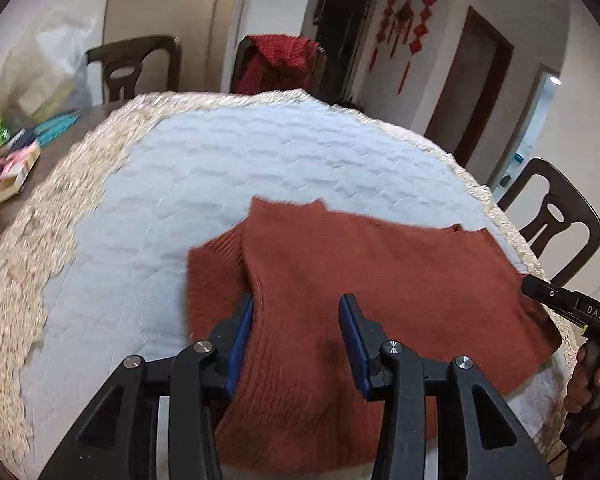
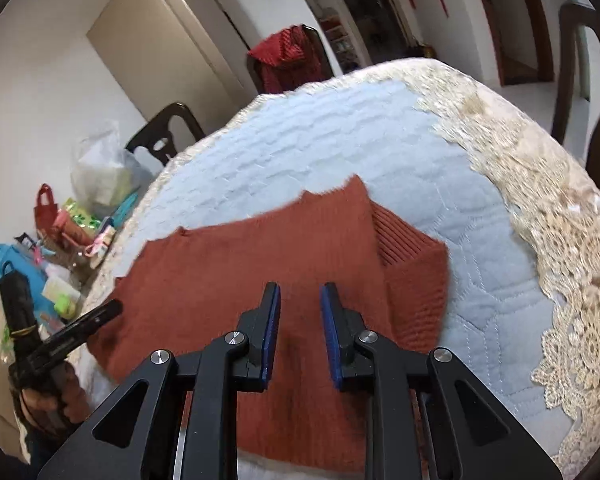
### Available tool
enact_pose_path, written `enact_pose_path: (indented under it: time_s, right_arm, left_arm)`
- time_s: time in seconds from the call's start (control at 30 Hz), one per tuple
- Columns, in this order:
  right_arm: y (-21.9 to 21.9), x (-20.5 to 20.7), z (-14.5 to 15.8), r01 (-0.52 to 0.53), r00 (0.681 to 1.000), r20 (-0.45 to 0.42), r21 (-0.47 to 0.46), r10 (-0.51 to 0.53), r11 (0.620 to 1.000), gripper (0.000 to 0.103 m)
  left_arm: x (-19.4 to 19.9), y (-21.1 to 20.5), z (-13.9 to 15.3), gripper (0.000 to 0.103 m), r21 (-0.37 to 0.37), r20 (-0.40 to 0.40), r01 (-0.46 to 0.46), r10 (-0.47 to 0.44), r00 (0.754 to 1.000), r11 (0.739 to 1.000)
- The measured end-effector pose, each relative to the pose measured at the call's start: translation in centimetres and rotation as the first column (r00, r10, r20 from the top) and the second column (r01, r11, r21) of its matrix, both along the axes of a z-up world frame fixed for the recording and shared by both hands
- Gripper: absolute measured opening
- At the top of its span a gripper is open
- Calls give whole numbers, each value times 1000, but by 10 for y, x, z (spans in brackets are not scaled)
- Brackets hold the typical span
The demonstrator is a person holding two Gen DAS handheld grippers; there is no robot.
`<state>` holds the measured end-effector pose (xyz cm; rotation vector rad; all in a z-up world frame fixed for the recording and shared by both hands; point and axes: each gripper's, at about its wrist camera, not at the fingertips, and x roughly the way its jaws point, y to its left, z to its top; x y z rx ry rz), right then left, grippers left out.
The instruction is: Fold small clothes
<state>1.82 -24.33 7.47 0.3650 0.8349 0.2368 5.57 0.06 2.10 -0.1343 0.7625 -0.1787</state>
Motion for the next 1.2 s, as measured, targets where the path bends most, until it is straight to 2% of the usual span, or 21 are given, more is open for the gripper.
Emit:
enact_pose_path:
  time_s: [0.07, 0.13, 0.27, 0.6, 0.8, 1.03, 1.2]
  right_arm:
    - [2, 4, -2, 0, 1000, -1, -3, 0, 1000, 22]
    - [-2, 12, -13, 24, 999, -37, -15, -24, 1000, 22]
    - [-12, 16, -17, 47, 998, -32, 20, -46, 999, 21]
    - [-15, 24, -18, 78, 997, -21, -15, -78, 997, 21]
    - [-6, 14, -3, 84, 996, -2, -66, -84, 994, 22]
    - [20, -2, 12, 8, 999, 47, -78, -5, 997, 22]
    - [52, -7, 17, -84, 994, 66, -85, 90, 993, 22]
  left_arm:
    - [9, -5, -5, 45, 18, -4, 22, -22, 1000, 1000]
    - [22, -5, -19, 45, 54, -57, -11, 14, 998, 999]
    - [24, -4, -19, 45, 51, -49, -4, 6, 999, 999]
    - [25, -5, -19, 46, 52, -46, -3, 5, 999, 999]
    - [16, -2, -8, 46, 74, -12, -22, 22, 1000, 997]
    - [7, 11, 0, 46, 101, 10, -66, 65, 998, 993]
    - [-4, 21, -2, 48, 82, 5, -79, 79, 997, 994]
